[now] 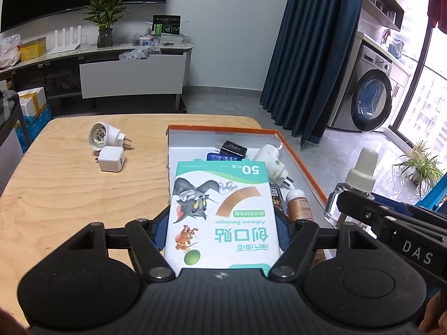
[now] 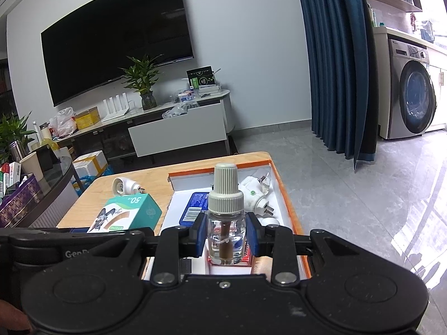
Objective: Organize rigid objects
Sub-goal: 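Carry the bandage box and freshener bottle over the open white box with both tools, then lower the bandage box into the box with the left tool while the right releases the bottle inside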
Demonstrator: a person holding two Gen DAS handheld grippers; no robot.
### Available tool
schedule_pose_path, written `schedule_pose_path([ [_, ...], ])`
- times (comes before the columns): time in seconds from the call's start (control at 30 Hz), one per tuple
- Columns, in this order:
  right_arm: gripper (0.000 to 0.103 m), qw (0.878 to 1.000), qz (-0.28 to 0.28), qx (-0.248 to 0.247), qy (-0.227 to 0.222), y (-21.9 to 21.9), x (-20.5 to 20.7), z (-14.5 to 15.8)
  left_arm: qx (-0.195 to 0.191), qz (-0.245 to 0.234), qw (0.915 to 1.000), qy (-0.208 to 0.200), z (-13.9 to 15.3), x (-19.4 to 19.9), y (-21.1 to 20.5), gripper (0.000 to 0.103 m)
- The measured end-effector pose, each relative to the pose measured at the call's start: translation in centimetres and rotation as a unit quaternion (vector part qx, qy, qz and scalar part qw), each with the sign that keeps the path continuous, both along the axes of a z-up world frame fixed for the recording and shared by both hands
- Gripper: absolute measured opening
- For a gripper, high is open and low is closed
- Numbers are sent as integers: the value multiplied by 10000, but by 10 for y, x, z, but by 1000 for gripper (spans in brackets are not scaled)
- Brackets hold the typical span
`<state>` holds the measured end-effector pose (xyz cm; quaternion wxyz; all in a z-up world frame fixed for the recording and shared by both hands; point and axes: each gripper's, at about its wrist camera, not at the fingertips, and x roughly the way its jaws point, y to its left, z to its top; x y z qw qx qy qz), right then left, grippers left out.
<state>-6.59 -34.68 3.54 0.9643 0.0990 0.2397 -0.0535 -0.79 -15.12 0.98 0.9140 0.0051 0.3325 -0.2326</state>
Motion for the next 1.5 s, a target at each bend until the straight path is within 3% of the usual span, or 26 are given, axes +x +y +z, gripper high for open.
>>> schedule_pose_path([
  [1.5, 37, 9998, -92, 95, 158, -14, 18, -7, 93, -197, 9995, 220, -11, 2, -21, 71],
])
